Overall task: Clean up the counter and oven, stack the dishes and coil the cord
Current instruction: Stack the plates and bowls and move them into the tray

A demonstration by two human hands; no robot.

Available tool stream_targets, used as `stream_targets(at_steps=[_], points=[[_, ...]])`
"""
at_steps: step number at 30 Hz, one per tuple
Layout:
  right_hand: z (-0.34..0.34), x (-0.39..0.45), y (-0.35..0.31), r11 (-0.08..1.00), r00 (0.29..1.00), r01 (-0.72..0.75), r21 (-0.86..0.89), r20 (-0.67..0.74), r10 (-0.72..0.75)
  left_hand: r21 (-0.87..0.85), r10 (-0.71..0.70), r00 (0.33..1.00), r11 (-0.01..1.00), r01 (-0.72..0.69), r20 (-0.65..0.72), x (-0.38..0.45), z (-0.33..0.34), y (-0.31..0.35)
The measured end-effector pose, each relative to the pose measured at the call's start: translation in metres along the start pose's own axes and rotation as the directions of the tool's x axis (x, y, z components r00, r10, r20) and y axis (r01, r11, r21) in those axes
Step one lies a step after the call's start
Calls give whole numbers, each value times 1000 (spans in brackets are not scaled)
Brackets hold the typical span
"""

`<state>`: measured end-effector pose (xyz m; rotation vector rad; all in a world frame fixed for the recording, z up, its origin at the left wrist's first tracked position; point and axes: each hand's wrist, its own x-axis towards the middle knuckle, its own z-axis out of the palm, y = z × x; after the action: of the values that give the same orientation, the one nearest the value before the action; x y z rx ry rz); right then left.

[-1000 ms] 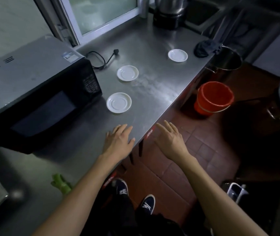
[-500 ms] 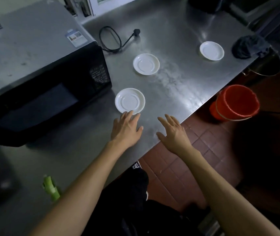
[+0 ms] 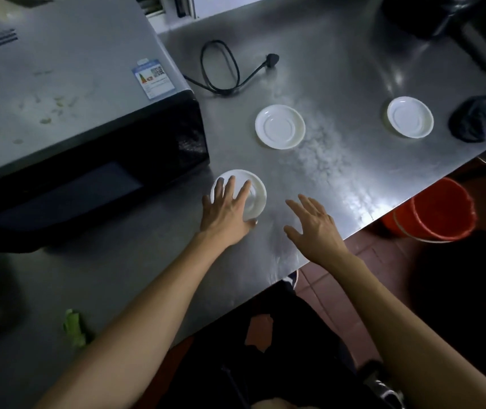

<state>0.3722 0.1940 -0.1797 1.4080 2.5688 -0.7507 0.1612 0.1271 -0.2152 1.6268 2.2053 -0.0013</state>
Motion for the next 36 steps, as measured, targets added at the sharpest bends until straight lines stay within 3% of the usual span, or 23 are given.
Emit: stream_targets(at_steps=[11, 18, 30, 36], points=[[-23, 98, 28, 980, 975, 192, 48, 101, -196, 83, -172, 975, 983, 162, 140, 54, 4, 16], [-46, 173, 47, 942, 940, 336, 7, 58, -336, 5, -315, 942, 949, 317, 114, 84, -6, 35], [-63, 280, 50, 868, 902, 422, -260, 212, -376, -113, -446, 891, 884, 453, 79, 124, -32, 56], [-60, 311, 39, 845, 865, 464, -266, 339, -369, -126, -485, 872, 863, 489, 62, 133, -33, 55]])
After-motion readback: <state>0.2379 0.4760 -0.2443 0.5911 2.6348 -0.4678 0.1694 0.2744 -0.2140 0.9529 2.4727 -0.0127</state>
